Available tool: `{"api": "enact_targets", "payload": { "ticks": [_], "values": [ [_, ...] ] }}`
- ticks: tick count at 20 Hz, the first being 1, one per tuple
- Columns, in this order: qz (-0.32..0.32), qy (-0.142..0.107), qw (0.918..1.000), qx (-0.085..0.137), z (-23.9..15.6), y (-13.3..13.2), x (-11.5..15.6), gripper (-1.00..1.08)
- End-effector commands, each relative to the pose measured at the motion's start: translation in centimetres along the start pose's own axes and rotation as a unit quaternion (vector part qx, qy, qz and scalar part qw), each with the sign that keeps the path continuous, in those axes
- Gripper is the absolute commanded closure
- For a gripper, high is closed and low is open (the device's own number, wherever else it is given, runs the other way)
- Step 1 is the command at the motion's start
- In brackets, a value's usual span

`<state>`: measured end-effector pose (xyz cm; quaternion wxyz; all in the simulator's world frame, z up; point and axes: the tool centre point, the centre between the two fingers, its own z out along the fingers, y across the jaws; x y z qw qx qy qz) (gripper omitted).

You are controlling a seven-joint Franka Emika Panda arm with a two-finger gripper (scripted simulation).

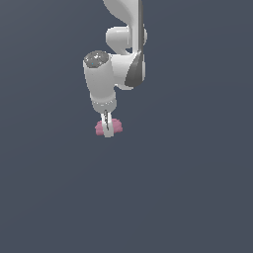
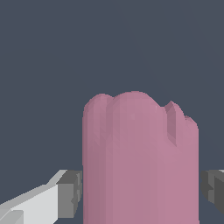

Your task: Pick up the object and move it to a goal position.

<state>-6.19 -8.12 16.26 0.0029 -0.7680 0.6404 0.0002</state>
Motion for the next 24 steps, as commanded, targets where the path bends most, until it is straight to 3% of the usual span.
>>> {"api": "enact_targets", "payload": {
  "ticks": [1,13,24],
  "values": [
    [0.000,0.000,1.0000,0.000,-1.6,1.0,-0.9,1.08],
    [0.000,0.003,1.0000,-0.002,-8.3,4.9,-4.6,1.08],
    [0.000,0.003,1.0000,-0.002,-10.5,6.0,-5.8,1.08]
  ]
}}
